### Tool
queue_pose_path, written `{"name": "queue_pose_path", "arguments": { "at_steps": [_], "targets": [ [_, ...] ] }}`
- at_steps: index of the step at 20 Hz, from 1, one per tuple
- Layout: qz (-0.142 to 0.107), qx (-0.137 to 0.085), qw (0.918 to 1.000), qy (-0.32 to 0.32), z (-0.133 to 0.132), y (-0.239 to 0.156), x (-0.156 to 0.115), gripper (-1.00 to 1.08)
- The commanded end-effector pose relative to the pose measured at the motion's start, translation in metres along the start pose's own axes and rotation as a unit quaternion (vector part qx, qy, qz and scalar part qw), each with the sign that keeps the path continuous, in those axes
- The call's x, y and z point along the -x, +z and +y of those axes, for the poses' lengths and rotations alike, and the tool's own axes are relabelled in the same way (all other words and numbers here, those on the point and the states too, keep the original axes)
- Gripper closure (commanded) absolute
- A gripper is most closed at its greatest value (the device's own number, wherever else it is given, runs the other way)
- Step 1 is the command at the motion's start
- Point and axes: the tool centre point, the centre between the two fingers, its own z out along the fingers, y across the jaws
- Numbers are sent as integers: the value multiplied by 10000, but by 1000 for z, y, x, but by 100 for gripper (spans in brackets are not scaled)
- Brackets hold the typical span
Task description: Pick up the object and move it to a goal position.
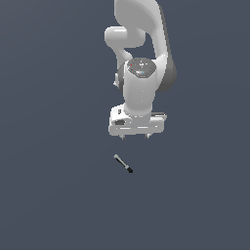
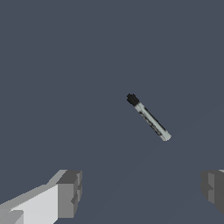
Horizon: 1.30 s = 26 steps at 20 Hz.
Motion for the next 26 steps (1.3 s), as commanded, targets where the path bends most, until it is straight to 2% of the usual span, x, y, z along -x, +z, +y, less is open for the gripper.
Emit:
{"name": "queue_pose_path", "arguments": {
  "at_steps": [1,8,13,18,26],
  "targets": [
    [-10,7,9999,-122,2,4,-2,-92],
    [-48,29,9975,-702,10,21,-10,-92],
    [-88,39,9915,-1301,18,39,-18,-92],
    [-128,34,9810,-1937,28,59,-25,-92],
    [-176,3,9580,-2861,42,91,-34,-92]
  ]
}}
